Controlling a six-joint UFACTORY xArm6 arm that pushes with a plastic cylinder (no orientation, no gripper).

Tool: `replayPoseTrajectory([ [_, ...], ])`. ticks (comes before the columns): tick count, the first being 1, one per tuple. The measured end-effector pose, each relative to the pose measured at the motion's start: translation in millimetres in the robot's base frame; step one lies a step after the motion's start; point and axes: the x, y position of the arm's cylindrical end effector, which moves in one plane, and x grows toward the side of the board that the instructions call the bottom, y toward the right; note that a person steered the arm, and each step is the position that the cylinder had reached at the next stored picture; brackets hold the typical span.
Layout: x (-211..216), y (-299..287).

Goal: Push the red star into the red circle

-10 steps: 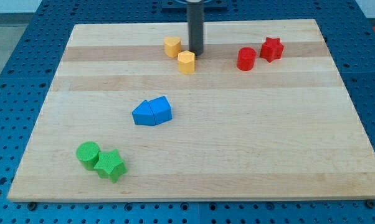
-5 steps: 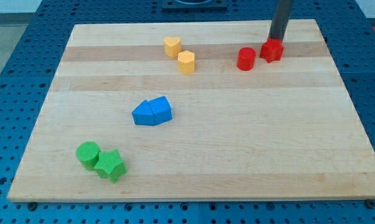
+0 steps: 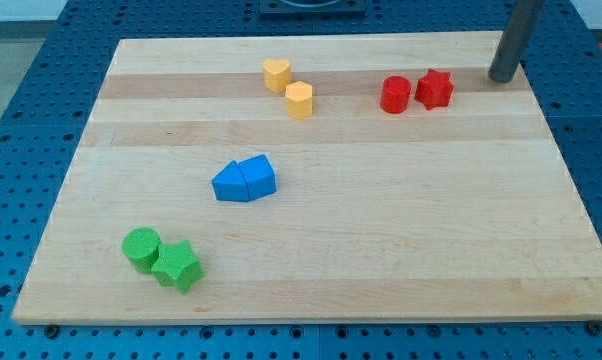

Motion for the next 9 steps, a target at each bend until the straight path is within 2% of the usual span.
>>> replayPoseTrajectory([
  [3, 11, -48],
  [5, 21, -144],
  [6, 19, -145],
  [8, 27, -99],
  [9, 28, -99],
])
